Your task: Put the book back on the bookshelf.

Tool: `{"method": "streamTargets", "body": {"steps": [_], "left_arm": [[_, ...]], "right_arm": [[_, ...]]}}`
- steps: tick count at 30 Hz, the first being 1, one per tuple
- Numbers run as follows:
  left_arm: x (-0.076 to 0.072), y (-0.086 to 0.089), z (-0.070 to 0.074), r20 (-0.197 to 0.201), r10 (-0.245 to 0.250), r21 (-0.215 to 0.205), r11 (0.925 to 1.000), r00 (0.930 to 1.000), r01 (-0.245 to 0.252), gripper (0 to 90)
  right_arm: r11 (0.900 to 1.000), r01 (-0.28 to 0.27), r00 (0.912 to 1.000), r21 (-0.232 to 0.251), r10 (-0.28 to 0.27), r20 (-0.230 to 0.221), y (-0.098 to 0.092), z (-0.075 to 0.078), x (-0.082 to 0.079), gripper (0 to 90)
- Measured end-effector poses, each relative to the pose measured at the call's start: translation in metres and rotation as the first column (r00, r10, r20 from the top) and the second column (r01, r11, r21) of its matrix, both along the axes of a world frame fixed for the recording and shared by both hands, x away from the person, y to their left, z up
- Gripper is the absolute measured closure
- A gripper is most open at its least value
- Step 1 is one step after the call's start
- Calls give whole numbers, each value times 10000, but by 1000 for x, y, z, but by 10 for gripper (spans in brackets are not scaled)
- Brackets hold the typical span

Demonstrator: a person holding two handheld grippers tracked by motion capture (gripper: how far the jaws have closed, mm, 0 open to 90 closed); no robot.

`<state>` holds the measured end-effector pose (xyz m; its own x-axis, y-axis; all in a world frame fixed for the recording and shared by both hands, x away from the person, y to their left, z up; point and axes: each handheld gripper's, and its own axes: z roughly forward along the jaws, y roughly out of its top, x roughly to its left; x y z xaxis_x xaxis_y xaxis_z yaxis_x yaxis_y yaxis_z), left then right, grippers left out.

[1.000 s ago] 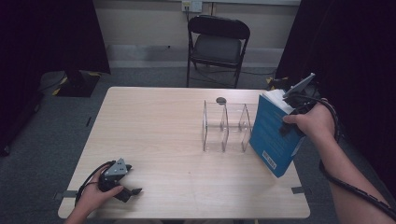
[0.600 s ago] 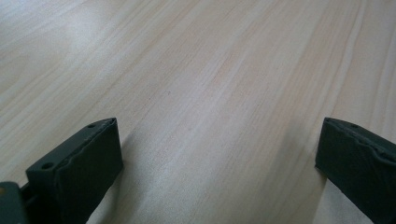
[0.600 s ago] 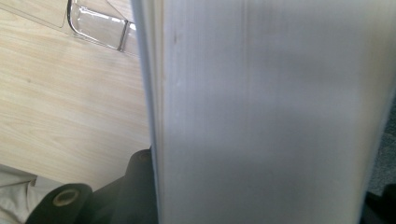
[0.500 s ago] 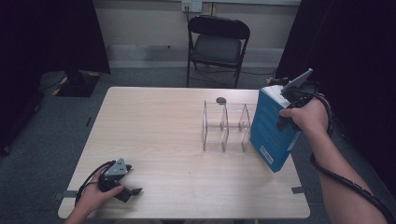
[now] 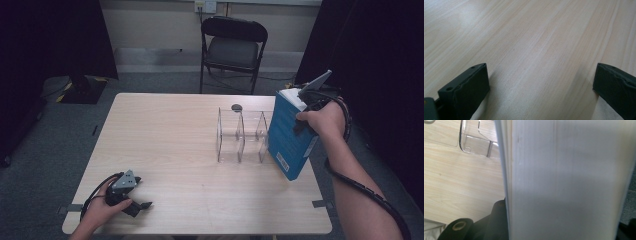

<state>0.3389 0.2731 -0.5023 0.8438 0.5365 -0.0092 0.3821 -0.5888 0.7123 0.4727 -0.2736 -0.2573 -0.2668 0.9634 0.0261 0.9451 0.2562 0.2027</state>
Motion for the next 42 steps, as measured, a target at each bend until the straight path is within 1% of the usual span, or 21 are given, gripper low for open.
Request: {"method": "streamTargets", "body": {"steps": [2,3,5,8,9,12,13,16,20,22,26,27,29,30,32,34,35,36,38,39,42], "left_arm": [[0,0,0,1,-6,-35,10000,10000,6,0],[0,0,0,-5,0,14,10000,10000,0,0],[0,0,0,-17,-3,6,10000,10000,3,0],[0,0,0,-19,-5,5,10000,10000,5,0],[0,0,0,-18,-6,3,10000,10000,6,0],[0,0,0,-21,-3,2,10000,10000,3,0],[0,0,0,-15,-1,-7,10000,10000,1,0],[0,0,0,-24,-1,5,10000,10000,1,0],[-1,0,0,-22,0,14,10000,10000,0,0],[0,0,0,-25,-6,9,10000,10000,6,0],[-1,0,0,-30,-11,21,10000,10000,11,0],[-1,0,0,-31,-14,20,10000,10000,14,0],[-1,0,0,-11,16,34,10000,10000,-16,0],[-1,0,0,-33,-17,14,10000,10000,17,0],[-1,0,0,0,24,54,10000,10000,-24,0],[-1,0,0,-21,-21,-10,10000,10000,21,0],[-1,0,0,102,-11,80,10000,9999,10,0],[-1,1,0,92,-15,78,10000,10000,14,0],[-1,0,0,91,-8,70,10000,10000,7,0],[-1,1,0,95,-8,70,10000,10000,8,0],[-1,0,0,92,-5,67,10000,10000,5,0]], "right_arm": [[10000,21,10000,-54,-21,-22,1,0,2,616],[10000,24,10000,-54,-24,-18,2,0,3,616],[9999,151,9999,52,-151,16,1,-1,5,616],[9996,265,9996,50,-265,-17,1,-2,8,616],[9998,219,9997,42,-219,65,1,-2,9,615],[9992,395,9992,9,-396,102,4,-4,11,616],[9993,366,9992,-29,-366,157,5,-5,11,616],[9987,511,9984,76,-513,228,6,-6,14,616],[9979,651,9977,47,-652,169,10,-7,17,616],[9982,594,9980,-33,-593,212,11,-8,18,616],[9970,766,9961,84,-769,432,12,-10,22,616],[9972,738,9961,77,-741,488,12,-11,23,616],[9968,790,9957,153,-796,482,11,-12,25,616],[9973,716,9960,165,-724,520,12,-13,25,616],[9973,720,9958,119,-725,566,13,-15,27,616],[9973,734,9956,71,-737,576,13,-17,28,616],[9971,753,9953,94,-758,605,13,-18,30,616],[9967,793,9950,164,-802,594,12,-19,31,616],[9969,782,9946,117,-788,681,13,-19,31,615],[9964,821,9941,200,-833,699,12,-20,32,616],[9964,832,9934,178,-844,776,11,-20,34,615]]}}
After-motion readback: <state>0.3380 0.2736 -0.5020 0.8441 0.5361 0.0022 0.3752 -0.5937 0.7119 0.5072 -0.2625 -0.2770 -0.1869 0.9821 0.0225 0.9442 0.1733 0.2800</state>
